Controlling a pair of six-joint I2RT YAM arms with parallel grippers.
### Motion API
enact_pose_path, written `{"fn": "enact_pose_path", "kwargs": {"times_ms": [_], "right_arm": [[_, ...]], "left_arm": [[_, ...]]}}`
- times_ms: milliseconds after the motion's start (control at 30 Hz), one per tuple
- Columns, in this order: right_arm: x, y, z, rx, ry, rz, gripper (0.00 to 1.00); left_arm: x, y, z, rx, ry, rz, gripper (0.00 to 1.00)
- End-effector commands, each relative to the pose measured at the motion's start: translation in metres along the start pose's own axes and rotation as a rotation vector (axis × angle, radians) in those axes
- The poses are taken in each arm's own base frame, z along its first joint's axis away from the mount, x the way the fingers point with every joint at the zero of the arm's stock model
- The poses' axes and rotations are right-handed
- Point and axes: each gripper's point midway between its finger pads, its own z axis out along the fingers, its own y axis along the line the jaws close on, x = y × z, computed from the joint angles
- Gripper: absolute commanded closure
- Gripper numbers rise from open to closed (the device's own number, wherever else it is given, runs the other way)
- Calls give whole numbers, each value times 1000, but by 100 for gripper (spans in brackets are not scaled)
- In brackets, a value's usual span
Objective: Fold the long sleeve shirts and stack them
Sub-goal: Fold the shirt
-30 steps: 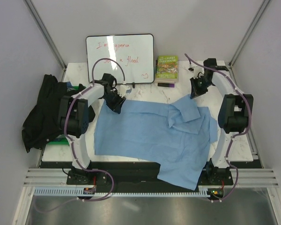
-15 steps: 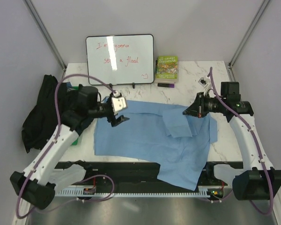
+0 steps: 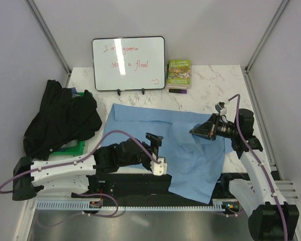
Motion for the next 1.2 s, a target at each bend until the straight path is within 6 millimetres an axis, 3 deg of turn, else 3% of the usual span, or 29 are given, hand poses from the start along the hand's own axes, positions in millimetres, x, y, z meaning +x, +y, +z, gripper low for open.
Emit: {"fn": "enact_pose_path", "kwargs": {"times_ms": [0, 33, 100, 133, 200, 267, 300, 333, 367, 433, 467, 667, 800, 933, 1000, 1100, 1133, 1167], "right_arm": [[-4, 56, -12, -164, -43, 24, 100], [-5, 57, -12, -167, -46, 39, 100], [-7, 57, -11, -168, -54, 100, 100], [-8, 57, -11, -166, -59, 127, 100], [-11, 56, -11, -174, -88, 180, 100], [-10, 54, -11, -162, -105, 184, 100], [-14, 50, -10, -151, -129, 200, 100], [-15, 49, -10, -148, -137, 219, 100], [-17, 47, -9, -144, -147, 235, 100], [-24, 45, -8, -138, -179, 265, 100], [-26, 44, -7, -134, -188, 285, 100], [-43, 38, -8, -104, -287, 391, 100], [-44, 23, -8, -47, -329, 480, 100], [-44, 15, -10, -15, -357, 528, 100], [-45, 15, -10, -11, -361, 521, 100], [-48, 16, -14, 15, -402, 523, 100], [-50, 18, -15, 15, -418, 523, 100], [-46, 18, -12, 22, -405, 533, 100]], "left_arm": [[-25, 1, 16, -156, -39, 290, 0], [-39, 9, 18, -221, -79, 366, 0], [-40, -7, 31, -235, -94, 437, 1], [-58, 7, 28, -332, -154, 411, 0], [-65, 14, 37, -389, -135, 330, 0], [-68, 30, 38, -476, -89, 105, 0], [-78, 42, 39, -503, -97, 16, 0], [-80, 41, 41, -499, -114, -116, 0], [-82, 36, 42, -476, -111, -139, 0], [-88, 29, 47, -471, -121, -121, 0], [-100, 33, 43, -509, -173, -136, 1], [-108, 10, 43, -472, -209, -110, 0], [-104, 3, 34, -462, -208, -110, 0], [-94, -13, 30, -386, -189, -277, 0], [-100, -15, 24, -354, -227, -305, 0], [-102, -17, 35, -366, -229, -312, 0], [-99, -14, 38, -394, -211, -260, 0], [-110, 0, 34, -476, -289, -279, 0]]}}
